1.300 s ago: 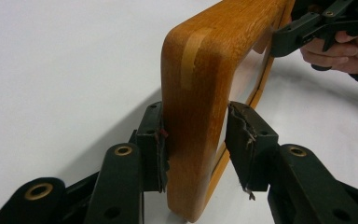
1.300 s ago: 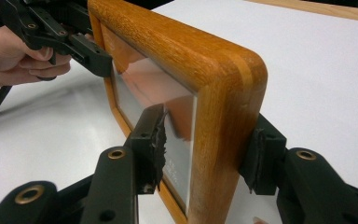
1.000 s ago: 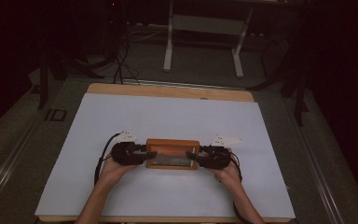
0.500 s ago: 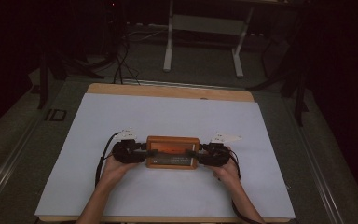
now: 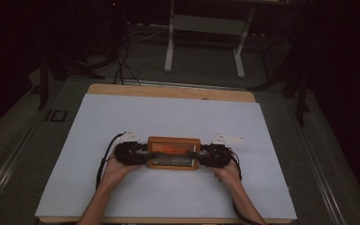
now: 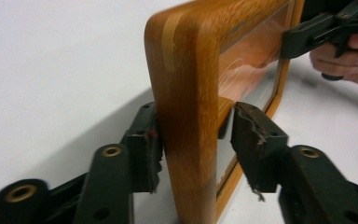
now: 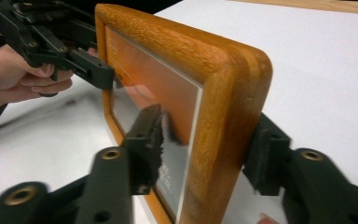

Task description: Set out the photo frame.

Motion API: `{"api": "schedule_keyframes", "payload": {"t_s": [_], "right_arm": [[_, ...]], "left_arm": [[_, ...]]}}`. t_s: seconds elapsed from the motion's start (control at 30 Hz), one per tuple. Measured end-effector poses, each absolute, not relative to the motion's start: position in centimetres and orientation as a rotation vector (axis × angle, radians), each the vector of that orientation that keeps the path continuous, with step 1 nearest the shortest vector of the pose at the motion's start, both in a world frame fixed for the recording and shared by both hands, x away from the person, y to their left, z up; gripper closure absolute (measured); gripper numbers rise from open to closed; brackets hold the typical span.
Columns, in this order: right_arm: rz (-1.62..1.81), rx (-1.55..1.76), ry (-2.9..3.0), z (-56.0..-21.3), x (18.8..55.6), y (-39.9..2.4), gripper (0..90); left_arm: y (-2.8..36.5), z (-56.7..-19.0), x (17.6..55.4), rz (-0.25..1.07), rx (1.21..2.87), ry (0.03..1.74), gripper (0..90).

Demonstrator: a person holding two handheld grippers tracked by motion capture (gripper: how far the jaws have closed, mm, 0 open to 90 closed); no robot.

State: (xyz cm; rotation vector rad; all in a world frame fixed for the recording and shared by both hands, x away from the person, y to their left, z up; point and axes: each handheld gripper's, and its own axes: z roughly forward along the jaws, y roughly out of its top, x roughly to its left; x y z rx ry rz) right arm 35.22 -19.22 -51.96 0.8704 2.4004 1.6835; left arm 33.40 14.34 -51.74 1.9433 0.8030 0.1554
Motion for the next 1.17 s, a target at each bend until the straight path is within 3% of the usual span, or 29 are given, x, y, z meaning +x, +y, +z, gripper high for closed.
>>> {"api": "schedule_keyframes", "payload": {"t_s": [0.7, 1.17], "right_arm": [[1.629, 0.86, 2.375, -51.0, 34.7, -21.2, 41.8], [1.634, 0.834, 2.365, -50.1, 34.3, -23.8, 40.1]], "left_arm": [[16.3, -50.7, 32.7, 0.22, 1.899, 0.833, 40.8], [18.6, -50.1, 32.2, 0.237, 1.867, 0.853, 38.9]]}}
